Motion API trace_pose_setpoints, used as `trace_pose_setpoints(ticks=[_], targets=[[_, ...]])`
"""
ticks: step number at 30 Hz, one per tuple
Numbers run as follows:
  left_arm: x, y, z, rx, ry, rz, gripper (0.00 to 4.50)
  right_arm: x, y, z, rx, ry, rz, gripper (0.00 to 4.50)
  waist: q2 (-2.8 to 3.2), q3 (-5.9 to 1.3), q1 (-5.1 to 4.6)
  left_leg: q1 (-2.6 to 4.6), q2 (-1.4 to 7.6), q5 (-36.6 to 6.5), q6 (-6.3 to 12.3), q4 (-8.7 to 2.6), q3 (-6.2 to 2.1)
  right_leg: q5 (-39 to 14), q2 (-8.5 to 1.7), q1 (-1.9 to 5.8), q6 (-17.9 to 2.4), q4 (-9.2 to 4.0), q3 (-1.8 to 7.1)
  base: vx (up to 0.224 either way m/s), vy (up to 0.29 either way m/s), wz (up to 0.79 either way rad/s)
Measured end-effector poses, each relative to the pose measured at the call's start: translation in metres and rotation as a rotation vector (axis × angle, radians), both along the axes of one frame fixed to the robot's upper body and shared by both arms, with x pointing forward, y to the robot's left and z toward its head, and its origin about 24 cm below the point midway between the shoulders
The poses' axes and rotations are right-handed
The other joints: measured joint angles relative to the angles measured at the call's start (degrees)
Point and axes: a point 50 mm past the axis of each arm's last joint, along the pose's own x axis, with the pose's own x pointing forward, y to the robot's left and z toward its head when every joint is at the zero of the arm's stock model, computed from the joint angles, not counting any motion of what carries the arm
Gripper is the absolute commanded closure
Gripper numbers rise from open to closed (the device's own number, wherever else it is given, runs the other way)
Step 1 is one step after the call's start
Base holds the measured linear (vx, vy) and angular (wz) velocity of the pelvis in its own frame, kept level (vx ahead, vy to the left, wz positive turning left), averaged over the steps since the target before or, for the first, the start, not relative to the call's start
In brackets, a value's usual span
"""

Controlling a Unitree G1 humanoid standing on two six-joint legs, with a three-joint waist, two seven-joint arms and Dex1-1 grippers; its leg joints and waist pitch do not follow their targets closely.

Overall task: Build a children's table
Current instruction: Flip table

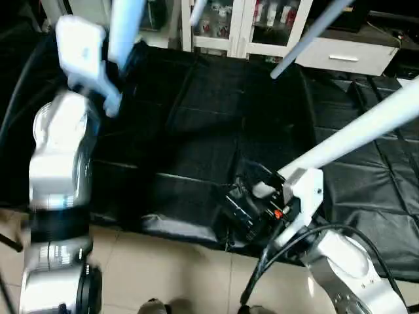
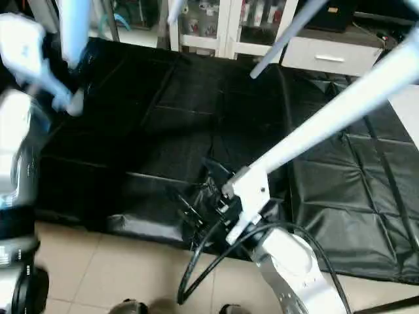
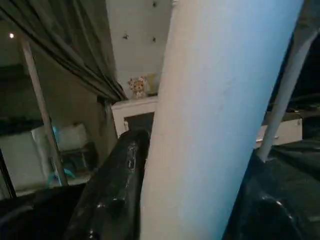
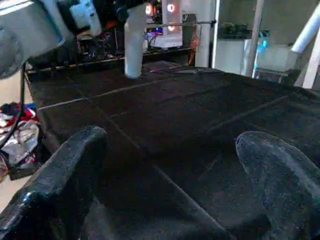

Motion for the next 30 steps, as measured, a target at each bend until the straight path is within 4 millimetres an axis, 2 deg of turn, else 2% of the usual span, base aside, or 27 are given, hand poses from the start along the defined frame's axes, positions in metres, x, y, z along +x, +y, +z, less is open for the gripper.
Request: trace_pose_setpoints(ticks=[6,11,15,17,24,30], targets=[[-0.01,0.002,-0.022,-0.018,0.003,0.017,2.66,0.004,-0.009,-0.003,-0.011,-0.013,-0.056,0.0,-0.95,-0.03,-0.07,0.03,0.0,-0.04,0.07,0.02,0.05,0.01,-0.01,0.03,0.0,-0.02,0.03,0.0,0.0,0.0],[-0.021,0.008,-0.039,-0.03,-0.025,0.045,2.73,0.002,-0.021,-0.013,-0.068,-0.06,-0.147,0.0,-1.15,-0.08,-0.14,0.05,0.01,-0.05,0.09,0.02,0.06,0.0,-0.01,0.04,0.05,-0.05,0.04,0.0,0.0,0.0],[-0.031,0.014,-0.057,-0.023,-0.027,0.109,2.78,0.004,-0.038,-0.02,-0.104,-0.122,-0.307,0.0,-1.29,-0.09,-0.82,0.06,0.01,-0.06,0.09,0.01,0.08,-0.01,-0.01,0.04,0.09,-0.06,0.06,0.0,0.0,0.0],[-0.032,0.016,-0.067,-0.027,-0.011,0.132,2.81,0.004,-0.04,-0.017,-0.087,-0.154,-0.346,0.0,-1.42,-0.05,-1.38,0.06,0.02,-0.06,0.09,0.01,0.07,0.04,0.0,0.03,0.17,-0.06,0.05,0.0,0.0,0.0],[-0.036,0.023,-0.089,-0.046,0.032,0.208,2.89,-0.001,-0.045,-0.019,-0.079,-0.201,-0.403,0.0,-1.77,-0.07,-1.72,0.08,0.02,-0.06,0.09,0.03,0.05,-0.07,0.0,0.09,0.46,-0.11,0.07,0.0,0.0,0.0],[-0.038,0.024,-0.099,-0.049,0.045,0.223,2.9,0.0,-0.045,-0.021,-0.077,-0.212,-0.411,0.0,-1.82,-0.09,-1.75,0.08,0.02,-0.06,0.1,0.03,0.04,-0.05,0.01,0.1,0.44,-0.1,0.06,0.0,0.0,0.0]])
